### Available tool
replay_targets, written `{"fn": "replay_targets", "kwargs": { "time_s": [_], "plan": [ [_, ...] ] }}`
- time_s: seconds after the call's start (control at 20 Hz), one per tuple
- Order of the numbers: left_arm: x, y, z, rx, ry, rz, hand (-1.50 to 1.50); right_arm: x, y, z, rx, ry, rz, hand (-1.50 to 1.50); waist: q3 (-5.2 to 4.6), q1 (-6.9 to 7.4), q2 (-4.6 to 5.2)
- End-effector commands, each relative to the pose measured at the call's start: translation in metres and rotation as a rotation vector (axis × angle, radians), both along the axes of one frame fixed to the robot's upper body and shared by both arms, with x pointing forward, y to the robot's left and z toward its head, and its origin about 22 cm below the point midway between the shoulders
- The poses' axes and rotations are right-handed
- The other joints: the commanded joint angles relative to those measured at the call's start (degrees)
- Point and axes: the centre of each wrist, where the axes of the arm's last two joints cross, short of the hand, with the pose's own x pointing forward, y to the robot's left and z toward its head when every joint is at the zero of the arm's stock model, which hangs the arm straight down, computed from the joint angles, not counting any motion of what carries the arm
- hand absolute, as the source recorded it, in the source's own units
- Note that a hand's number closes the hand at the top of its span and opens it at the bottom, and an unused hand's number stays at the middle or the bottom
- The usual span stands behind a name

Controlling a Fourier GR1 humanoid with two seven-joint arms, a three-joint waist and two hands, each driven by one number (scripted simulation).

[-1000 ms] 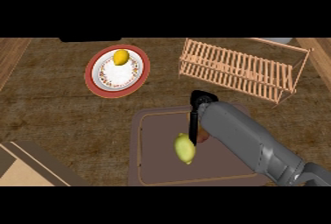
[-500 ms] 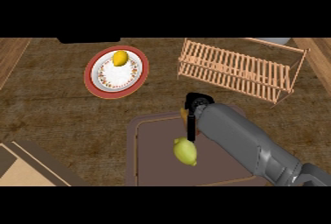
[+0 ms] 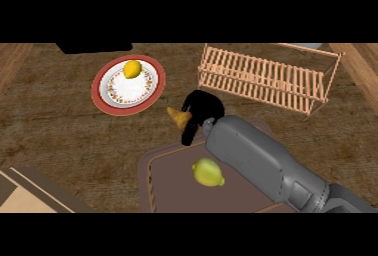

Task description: Pick the pear from the tray and place it in the tiered shelf

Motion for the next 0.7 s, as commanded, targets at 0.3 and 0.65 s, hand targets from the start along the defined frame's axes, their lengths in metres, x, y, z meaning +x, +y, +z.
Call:
{"fn": "replay_targets", "kwargs": {
  "time_s": [0.3, 0.65],
  "plan": [
    [0.063, -0.017, 0.033, 0.031, -0.377, -0.133, 0.0, -0.009, 0.043, 0.078, 0.158, -0.49, -0.059, 1.5, -0.67, -4.36, -1.71],
    [0.054, -0.014, 0.034, 0.045, -0.368, -0.115, 0.0, 0.006, 0.032, 0.137, 0.148, -0.664, -0.182, 1.5, -0.67, -5.67, -2.12]
  ]
}}
